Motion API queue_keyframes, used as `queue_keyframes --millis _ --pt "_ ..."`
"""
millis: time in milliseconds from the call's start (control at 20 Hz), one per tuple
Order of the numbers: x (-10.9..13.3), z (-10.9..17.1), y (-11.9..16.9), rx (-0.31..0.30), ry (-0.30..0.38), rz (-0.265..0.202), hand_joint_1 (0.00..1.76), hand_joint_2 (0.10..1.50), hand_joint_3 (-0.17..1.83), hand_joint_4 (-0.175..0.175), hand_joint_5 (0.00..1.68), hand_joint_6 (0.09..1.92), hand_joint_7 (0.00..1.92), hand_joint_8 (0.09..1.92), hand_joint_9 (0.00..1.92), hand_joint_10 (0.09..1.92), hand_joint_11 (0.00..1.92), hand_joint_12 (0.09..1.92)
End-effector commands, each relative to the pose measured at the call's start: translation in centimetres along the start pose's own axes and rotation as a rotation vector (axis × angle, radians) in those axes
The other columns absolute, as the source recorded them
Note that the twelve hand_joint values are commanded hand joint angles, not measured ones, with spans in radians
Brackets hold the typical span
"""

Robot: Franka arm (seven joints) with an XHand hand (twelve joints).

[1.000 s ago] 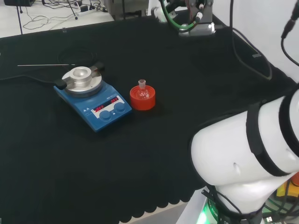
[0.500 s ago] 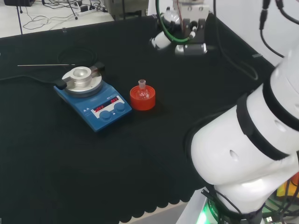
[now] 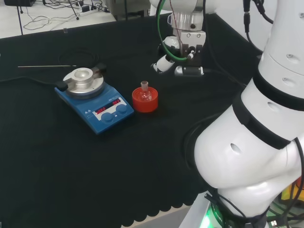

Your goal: Pick up the round-bottom flask.

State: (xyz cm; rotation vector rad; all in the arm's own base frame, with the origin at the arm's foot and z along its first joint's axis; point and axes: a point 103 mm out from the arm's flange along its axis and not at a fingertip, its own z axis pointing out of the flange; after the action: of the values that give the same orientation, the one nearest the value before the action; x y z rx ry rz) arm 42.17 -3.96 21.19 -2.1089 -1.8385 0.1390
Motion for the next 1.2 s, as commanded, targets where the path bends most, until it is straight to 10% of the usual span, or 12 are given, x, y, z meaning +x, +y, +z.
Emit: queue_keyframes --millis 50,1200 --pt "0.7 2.9 2.6 -0.016 0.048 -0.038 0.79 0.73 0.57 -0.039 0.58 0.32 0.3 0.68 0.47 0.66 0.19 1.39" --pt "2.1 7.5 5.4 0.018 0.029 -0.074 0.93 0.58 0.67 -0.036 0.5 0.35 0.27 0.68 0.49 0.65 0.22 1.39"
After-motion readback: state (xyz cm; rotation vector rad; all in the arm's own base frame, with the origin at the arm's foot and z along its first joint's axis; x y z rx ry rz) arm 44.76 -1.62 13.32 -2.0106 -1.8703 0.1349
